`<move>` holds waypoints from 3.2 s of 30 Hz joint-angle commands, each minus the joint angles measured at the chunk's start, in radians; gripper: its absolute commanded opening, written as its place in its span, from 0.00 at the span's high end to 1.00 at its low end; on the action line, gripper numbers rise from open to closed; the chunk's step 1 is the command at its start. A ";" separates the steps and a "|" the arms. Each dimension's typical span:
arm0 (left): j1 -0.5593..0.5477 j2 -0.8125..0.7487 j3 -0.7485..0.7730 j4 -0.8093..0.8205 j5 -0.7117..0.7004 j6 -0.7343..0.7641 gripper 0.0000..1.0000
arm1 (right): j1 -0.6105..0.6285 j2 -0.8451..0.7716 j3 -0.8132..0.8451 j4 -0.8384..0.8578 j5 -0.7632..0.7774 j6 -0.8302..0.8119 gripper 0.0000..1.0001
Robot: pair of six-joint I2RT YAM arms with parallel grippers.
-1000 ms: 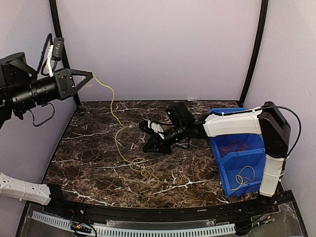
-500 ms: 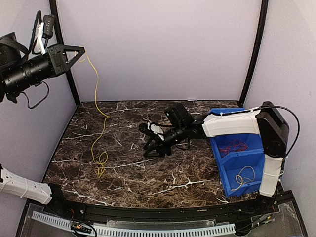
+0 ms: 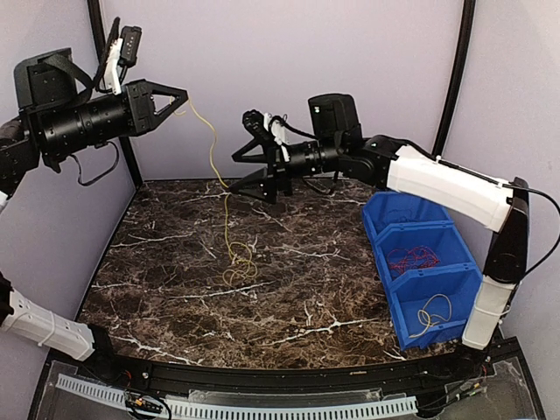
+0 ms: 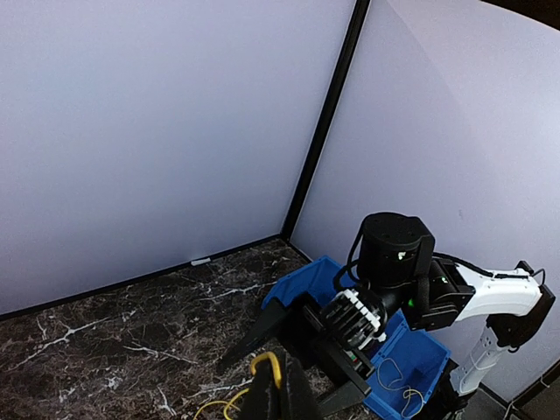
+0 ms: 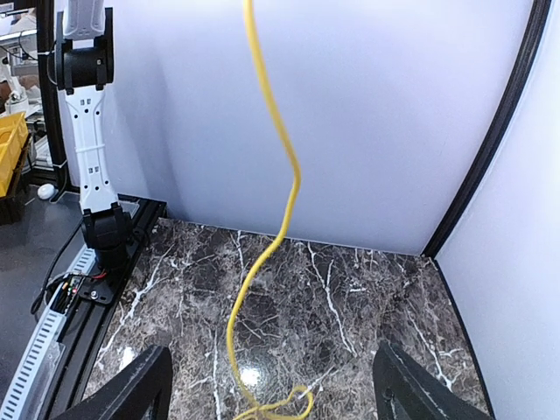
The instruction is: Untangle the cables
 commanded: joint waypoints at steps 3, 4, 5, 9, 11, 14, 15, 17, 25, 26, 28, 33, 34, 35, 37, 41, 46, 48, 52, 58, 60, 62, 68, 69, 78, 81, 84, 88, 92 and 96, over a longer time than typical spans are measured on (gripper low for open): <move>-0.002 0.035 0.041 0.061 0.079 -0.008 1.00 | 0.000 0.092 0.036 -0.013 -0.040 0.031 0.26; -0.003 0.037 0.043 0.065 0.083 -0.008 1.00 | 0.000 0.098 0.030 -0.005 -0.050 0.035 0.30; -0.003 0.038 0.050 0.071 0.083 -0.008 1.00 | 0.000 0.105 0.023 0.003 -0.060 0.036 0.38; -0.003 0.047 0.101 0.071 0.078 -0.001 1.00 | -0.004 0.119 -0.040 0.043 -0.109 0.067 0.82; -0.003 0.059 0.154 0.054 0.071 0.007 1.00 | -0.008 0.118 -0.099 0.086 -0.135 0.103 1.00; -0.002 0.084 0.237 0.013 0.051 0.026 1.00 | -0.009 0.119 -0.208 0.162 -0.165 0.150 1.00; -0.003 0.086 0.267 0.012 0.039 0.029 1.00 | -0.009 0.123 -0.240 0.185 -0.170 0.160 1.00; -0.003 0.082 0.287 0.019 0.021 0.042 1.00 | -0.009 0.137 -0.288 0.225 -0.176 0.173 1.00; -0.002 0.086 0.363 0.053 -0.005 0.076 1.00 | -0.031 0.270 -0.247 0.222 -0.188 0.245 1.00; -0.002 0.092 0.380 0.049 -0.001 0.074 1.00 | -0.035 0.283 -0.237 0.228 -0.194 0.263 1.00; -0.002 0.096 0.392 0.049 0.012 0.070 1.00 | -0.040 0.305 -0.216 0.234 -0.196 0.292 0.98; -0.002 0.094 0.403 0.072 0.030 0.053 1.00 | -0.049 0.337 -0.177 0.233 -0.188 0.326 0.83; -0.002 0.094 0.405 0.075 0.032 0.052 1.00 | -0.049 0.342 -0.174 0.231 -0.182 0.326 0.81; -0.003 0.093 0.406 0.079 0.033 0.049 1.00 | -0.049 0.344 -0.171 0.231 -0.177 0.326 0.79; -0.003 0.092 0.406 0.081 0.034 0.048 1.00 | -0.049 0.353 -0.168 0.231 -0.175 0.325 0.79; -0.003 0.089 0.407 0.092 0.027 0.048 1.00 | -0.049 0.363 -0.177 0.230 -0.156 0.314 0.81; -0.003 0.079 0.406 0.116 0.005 0.053 1.00 | -0.055 0.384 -0.194 0.221 -0.136 0.289 0.87; -0.003 0.079 0.407 0.121 -0.001 0.054 1.00 | -0.058 0.386 -0.201 0.220 -0.136 0.281 0.88; -0.003 0.082 0.396 0.116 0.001 0.050 1.00 | -0.062 0.372 -0.225 0.223 -0.194 0.253 0.79; -0.003 0.071 0.350 0.134 0.011 0.048 1.00 | -0.045 0.360 -0.242 0.199 -0.302 0.196 0.56; -0.003 0.071 0.341 0.138 0.009 0.051 1.00 | -0.040 0.366 -0.236 0.165 -0.294 0.191 0.55; -0.003 0.069 0.336 0.143 0.008 0.054 1.00 | -0.040 0.369 -0.233 0.165 -0.297 0.200 0.53; -0.002 0.037 0.248 0.182 0.004 0.060 1.00 | -0.011 0.360 -0.227 0.165 -0.243 0.186 0.46; -0.002 0.034 0.239 0.185 0.004 0.060 1.00 | 0.002 0.358 -0.227 0.161 -0.205 0.172 0.44; -0.003 -0.124 -0.089 0.269 -0.077 0.026 1.00 | 0.050 0.401 -0.220 0.153 0.110 0.156 0.50; -0.003 -0.223 -0.236 0.276 -0.139 0.000 1.00 | 0.048 0.397 -0.227 0.140 0.168 0.135 0.52; -0.003 -0.301 -0.328 0.263 -0.221 -0.026 1.00 | 0.038 0.377 -0.245 0.149 0.186 0.122 0.56; -0.003 -0.428 -0.444 0.231 -0.321 -0.080 1.00 | 0.030 0.358 -0.250 0.141 0.189 0.088 0.58; -0.004 -0.540 -0.528 0.191 -0.391 -0.118 1.00 | 0.039 0.354 -0.240 0.124 0.136 0.036 0.55; -0.003 -0.583 -0.568 0.134 -0.410 -0.157 1.00 | 0.045 0.390 -0.160 0.078 0.123 0.035 0.55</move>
